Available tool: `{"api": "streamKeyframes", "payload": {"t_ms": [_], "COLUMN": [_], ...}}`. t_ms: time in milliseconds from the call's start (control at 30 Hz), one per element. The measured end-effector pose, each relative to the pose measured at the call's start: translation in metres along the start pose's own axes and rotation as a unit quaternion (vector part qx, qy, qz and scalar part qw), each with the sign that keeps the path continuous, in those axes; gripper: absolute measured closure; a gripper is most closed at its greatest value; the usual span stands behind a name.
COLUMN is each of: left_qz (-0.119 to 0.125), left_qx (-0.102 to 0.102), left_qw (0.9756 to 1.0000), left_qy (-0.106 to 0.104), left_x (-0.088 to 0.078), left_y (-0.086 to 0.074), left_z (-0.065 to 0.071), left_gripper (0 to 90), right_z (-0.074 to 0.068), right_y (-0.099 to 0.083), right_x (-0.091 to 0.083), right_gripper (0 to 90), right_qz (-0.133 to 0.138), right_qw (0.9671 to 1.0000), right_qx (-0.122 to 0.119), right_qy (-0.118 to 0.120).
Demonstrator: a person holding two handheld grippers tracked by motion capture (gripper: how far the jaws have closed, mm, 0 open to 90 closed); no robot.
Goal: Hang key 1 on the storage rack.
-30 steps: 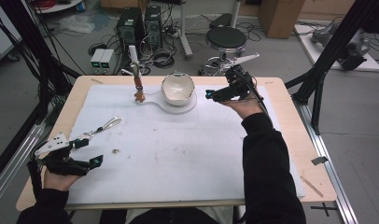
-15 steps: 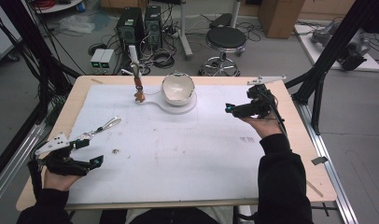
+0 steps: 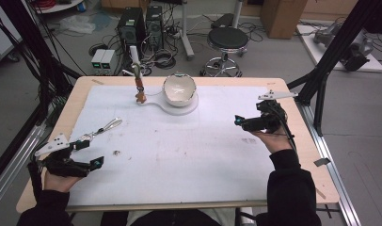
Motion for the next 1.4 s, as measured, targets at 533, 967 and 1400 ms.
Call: {"api": "streamKeyframes", "payload": {"t_ms": [533, 967, 1400], "left_qz": [0.007, 0.009, 0.012], "left_qx": [0.001, 0.0, -0.002], "left_qw": [1.0, 1.0, 0.9999], "left_qy": [0.0, 0.001, 0.004], "left_x": [-0.002, -0.002, -0.004], "left_y": [0.0, -0.001, -0.001], "left_z": [0.0, -0.001, -0.002], "left_gripper": [2.8, 2.8, 2.8], "right_z": [-0.003, -0.006, -0.002], "right_y": [-0.032, -0.071, -0.094], "right_x": [0.0, -0.001, -0.011], "right_gripper": [0.7, 0.7, 0.7], "right_qz": [0.001, 0.017, 0.035], "right_qw": [0.9999, 0.9996, 0.9989], "right_qx": [-0.005, 0.004, 0.019], "right_qy": [-0.013, -0.021, -0.025]}}
Point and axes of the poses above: each handheld gripper's, and its own axes: x roughly forward along the jaws, y roughly out of its top, z roughly to its right, the point moved 7 cm from there along x, roughly forward along the jaws, and after that the axes turned 7 degrees about z, right-handed, at the moved point
